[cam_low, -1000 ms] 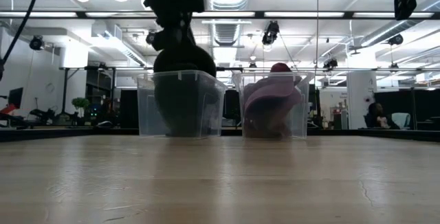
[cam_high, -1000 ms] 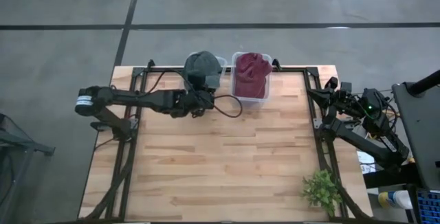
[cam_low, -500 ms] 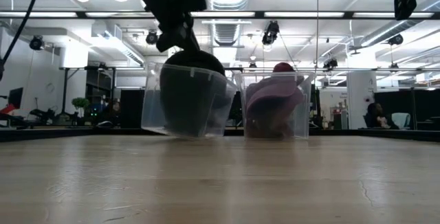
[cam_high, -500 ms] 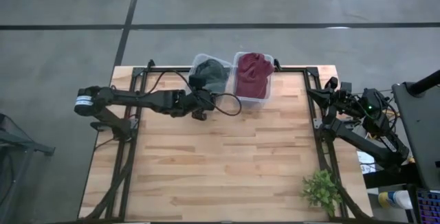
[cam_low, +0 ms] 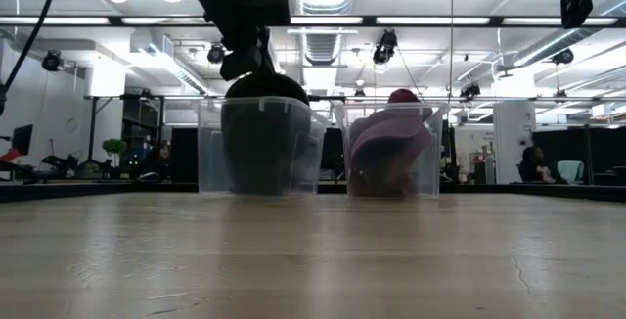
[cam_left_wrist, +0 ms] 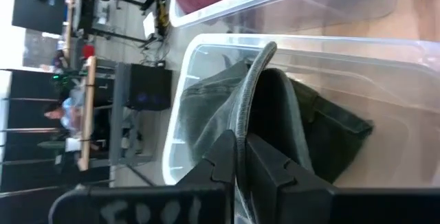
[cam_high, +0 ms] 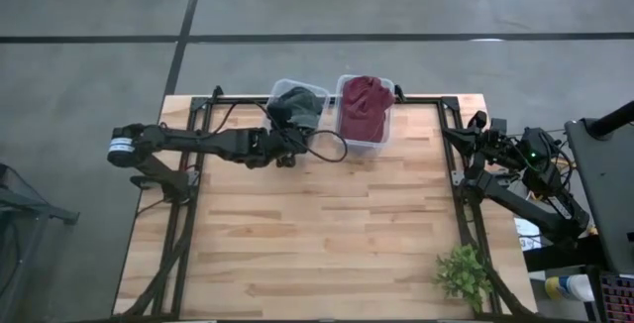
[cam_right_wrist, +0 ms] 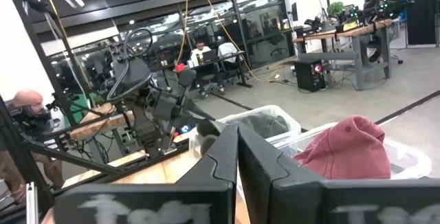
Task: Pick & Place hat
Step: Put the gray cap into the left transparent bin
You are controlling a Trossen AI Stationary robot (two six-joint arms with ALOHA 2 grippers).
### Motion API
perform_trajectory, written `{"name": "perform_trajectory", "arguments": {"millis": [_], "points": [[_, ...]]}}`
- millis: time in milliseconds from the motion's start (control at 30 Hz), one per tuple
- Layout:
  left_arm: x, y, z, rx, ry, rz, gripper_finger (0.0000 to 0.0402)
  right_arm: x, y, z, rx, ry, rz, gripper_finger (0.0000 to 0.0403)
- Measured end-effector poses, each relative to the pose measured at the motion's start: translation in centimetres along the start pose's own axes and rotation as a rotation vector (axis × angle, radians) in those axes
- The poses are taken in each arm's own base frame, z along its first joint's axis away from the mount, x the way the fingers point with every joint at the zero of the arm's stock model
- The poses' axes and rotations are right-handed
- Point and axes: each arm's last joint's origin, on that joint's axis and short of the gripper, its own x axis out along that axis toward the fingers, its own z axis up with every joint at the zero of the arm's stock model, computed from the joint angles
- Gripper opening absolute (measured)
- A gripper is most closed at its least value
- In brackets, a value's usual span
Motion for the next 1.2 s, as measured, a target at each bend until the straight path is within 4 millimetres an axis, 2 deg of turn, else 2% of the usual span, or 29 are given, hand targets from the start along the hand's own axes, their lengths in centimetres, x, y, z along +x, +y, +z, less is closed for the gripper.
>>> {"name": "perform_trajectory", "arguments": {"millis": [233, 800, 967, 1200], "points": [[-0.2, 0.5, -0.2, 0.021, 0.044, 0.084, 0.0022, 0.0, 0.0, 0.0, 0.0, 0.0, 0.0, 0.0008], [-0.5, 0.8, -0.2, -0.019, 0.039, 0.097, 0.0026, 0.0, 0.0, 0.0, 0.028, 0.0, 0.0, 0.0008], [-0.6, 0.9, -0.3, -0.021, 0.06, 0.132, 0.0064, 0.0, 0.0, 0.0, 0.027, 0.0, 0.0, 0.0008], [-0.8, 1.3, -0.5, -0.024, 0.155, 0.29, 0.0132, 0.0, 0.0, 0.0, 0.027, 0.0, 0.001, 0.0008]]}}
